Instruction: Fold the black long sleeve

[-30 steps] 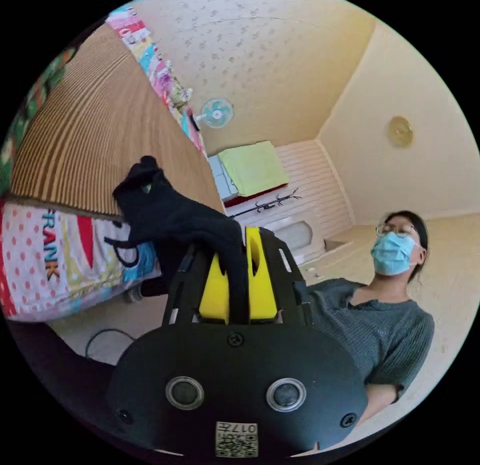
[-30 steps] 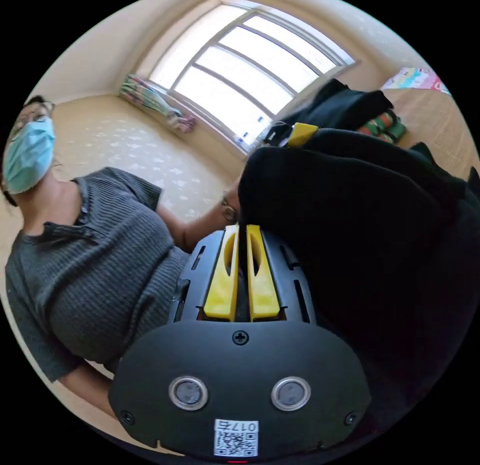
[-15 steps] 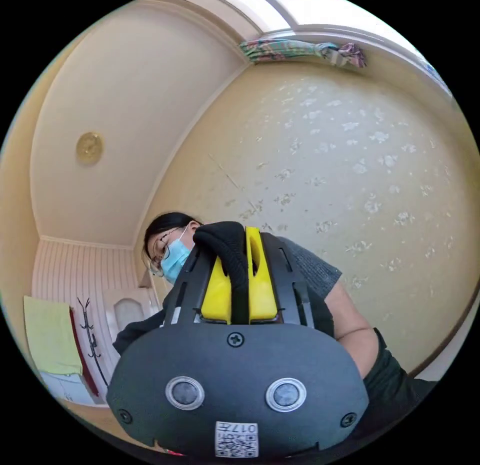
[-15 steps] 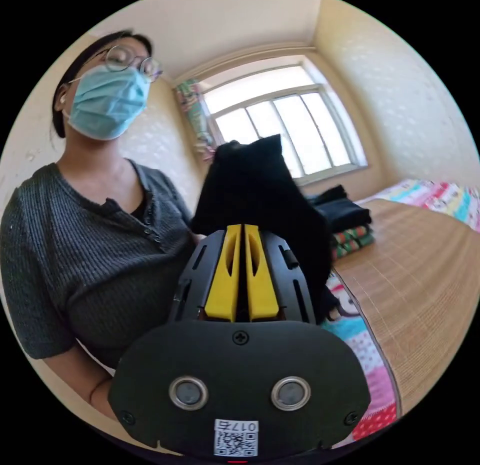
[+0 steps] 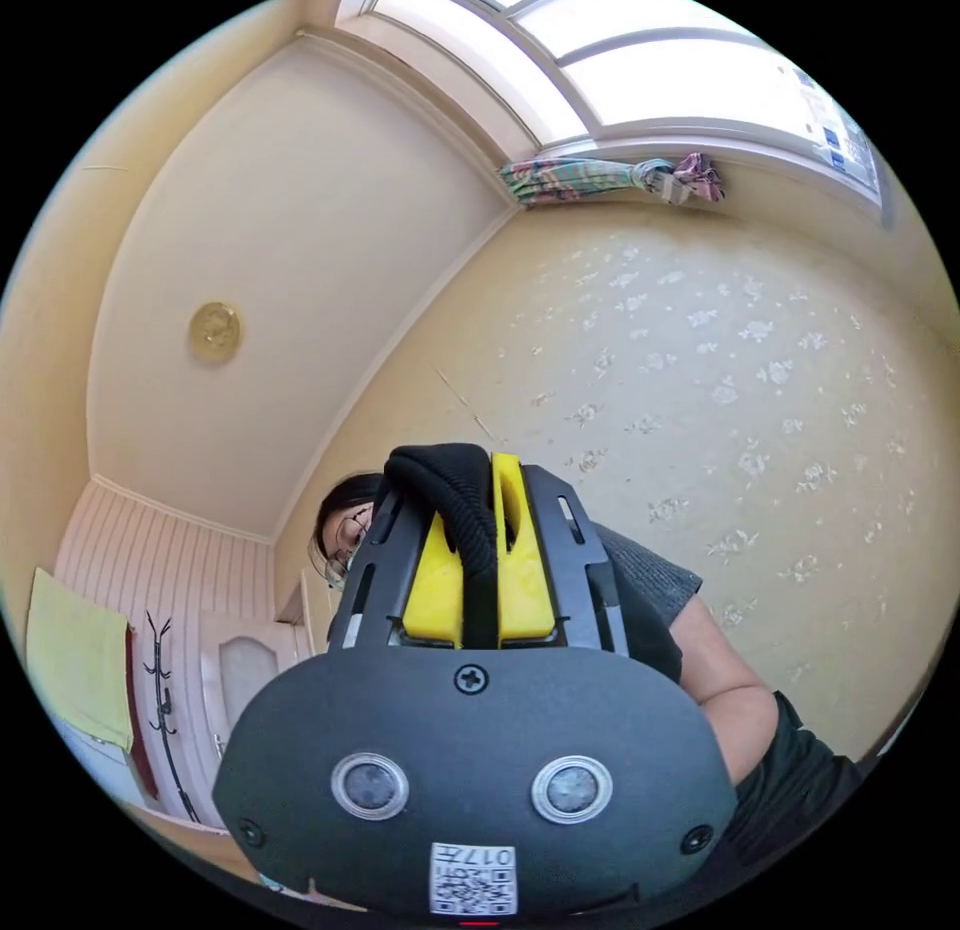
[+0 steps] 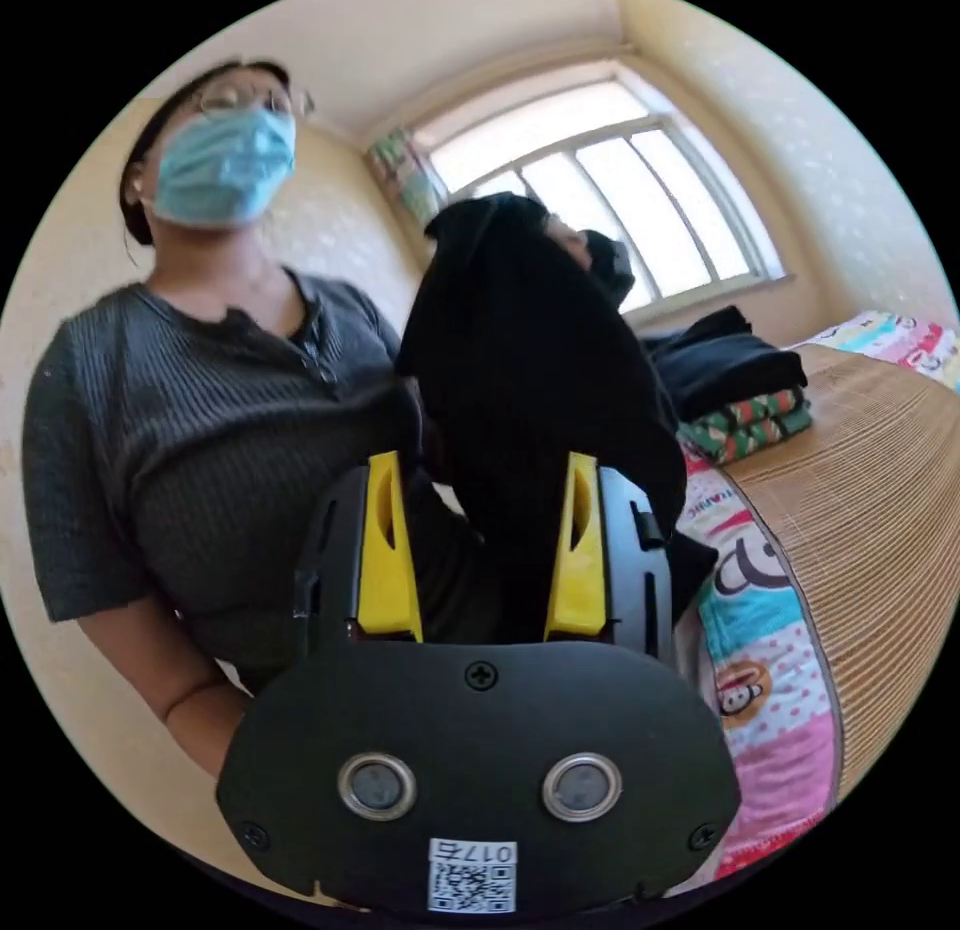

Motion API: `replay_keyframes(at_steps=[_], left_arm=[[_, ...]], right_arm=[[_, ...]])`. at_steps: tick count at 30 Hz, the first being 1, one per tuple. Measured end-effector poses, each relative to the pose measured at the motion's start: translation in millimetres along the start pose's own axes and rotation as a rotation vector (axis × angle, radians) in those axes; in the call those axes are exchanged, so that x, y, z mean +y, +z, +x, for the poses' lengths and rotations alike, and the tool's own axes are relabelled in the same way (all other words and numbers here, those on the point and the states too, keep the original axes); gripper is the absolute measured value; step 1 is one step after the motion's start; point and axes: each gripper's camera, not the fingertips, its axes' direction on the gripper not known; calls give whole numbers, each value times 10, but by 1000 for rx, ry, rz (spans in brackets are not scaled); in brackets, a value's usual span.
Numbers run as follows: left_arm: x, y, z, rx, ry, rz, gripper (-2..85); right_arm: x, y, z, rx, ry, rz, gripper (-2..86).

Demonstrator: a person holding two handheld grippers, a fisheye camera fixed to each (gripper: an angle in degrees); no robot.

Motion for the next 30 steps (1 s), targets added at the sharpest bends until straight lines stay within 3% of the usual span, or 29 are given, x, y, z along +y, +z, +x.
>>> replay_keyframes(at_steps=[2, 5, 7, 11, 13, 16, 21, 23, 25, 30], left_arm=[[30, 46, -44, -14, -13, -16, 42], [75, 122, -127, -72, -59, -77, 41], [143, 209, -215, -139, -139, -170, 40], [358, 304, -367, -363, -331, -331, 35], [545, 304, -454, -480, -455, -407, 35], [781, 246, -547, -651, -624, -496, 34], [1026, 442, -807, -857, -795, -815, 36], [1069, 649, -943, -933, -789, -993, 37], [1043, 1045, -1081, -1049, -653, -1268, 37], [725, 1670, -1451, -1309, -302, -1525, 34]], right_arm=[[-62, 85, -64, 93, 38, -40, 60], [-140, -151, -87, 344, 204, 8, 35], [-164, -671, -238, 652, 353, 151, 28], [-280, -1365, -928, 1030, 411, 480, 23], [-469, -1516, -1589, 1271, 316, 673, 22], [-810, -1450, -2279, 1504, 205, 805, 21], [-1189, -1166, -3067, 1573, -60, 961, 21], [-1252, -1013, -3325, 1601, -195, 1010, 21], [-1359, -813, -3596, 1730, -341, 1012, 21], [-1488, -704, -3695, 2015, -558, 972, 22]])
